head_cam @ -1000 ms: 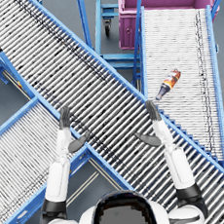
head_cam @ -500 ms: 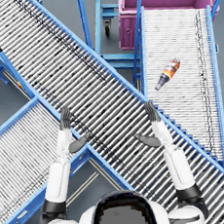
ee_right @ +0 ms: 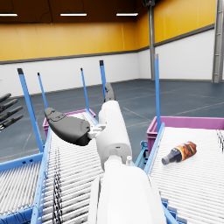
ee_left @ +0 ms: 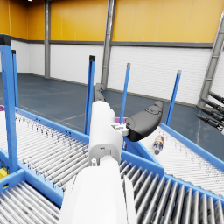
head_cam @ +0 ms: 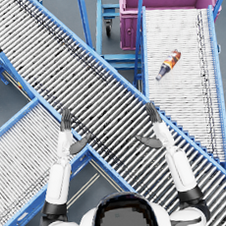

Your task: Pick up the oil and place it on the left assembly line, put the cola on the right, and keep Sprite still

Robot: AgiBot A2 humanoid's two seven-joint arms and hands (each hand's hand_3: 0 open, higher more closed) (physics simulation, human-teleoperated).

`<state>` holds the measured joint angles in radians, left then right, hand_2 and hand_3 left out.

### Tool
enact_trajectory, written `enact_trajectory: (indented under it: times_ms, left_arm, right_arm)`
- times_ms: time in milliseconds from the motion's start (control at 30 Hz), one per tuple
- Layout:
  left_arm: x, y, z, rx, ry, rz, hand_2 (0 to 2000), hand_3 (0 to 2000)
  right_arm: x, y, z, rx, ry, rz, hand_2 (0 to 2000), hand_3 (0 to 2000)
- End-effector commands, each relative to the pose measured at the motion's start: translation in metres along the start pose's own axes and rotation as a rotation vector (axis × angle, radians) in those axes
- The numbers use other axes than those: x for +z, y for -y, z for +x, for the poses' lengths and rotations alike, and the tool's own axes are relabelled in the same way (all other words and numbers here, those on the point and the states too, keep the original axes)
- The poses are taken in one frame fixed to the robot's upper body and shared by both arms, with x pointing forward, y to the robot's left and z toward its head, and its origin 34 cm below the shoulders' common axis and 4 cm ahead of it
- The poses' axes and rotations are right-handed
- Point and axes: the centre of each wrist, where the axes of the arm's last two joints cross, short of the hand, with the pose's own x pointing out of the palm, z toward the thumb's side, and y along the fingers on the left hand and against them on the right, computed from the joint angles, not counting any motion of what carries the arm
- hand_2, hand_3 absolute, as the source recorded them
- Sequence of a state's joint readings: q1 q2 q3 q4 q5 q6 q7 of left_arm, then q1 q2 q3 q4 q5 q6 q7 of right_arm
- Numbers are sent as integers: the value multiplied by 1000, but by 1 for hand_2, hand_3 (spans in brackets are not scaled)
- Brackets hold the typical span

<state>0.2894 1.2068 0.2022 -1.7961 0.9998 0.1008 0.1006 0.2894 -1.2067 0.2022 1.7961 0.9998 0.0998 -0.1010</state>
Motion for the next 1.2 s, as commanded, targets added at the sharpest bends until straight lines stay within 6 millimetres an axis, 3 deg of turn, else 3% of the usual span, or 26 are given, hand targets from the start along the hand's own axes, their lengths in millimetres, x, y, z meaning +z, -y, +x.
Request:
enact_trajectory:
  times_ms: [33,1200]
  left_arm:
    - [0,0,0,0,0,0,0,0]
    - [0,0,0,0,0,0,0,0]
  right_arm:
    - [0,0,0,0,0,0,0,0]
    - [0,0,0,0,0,0,0,0]
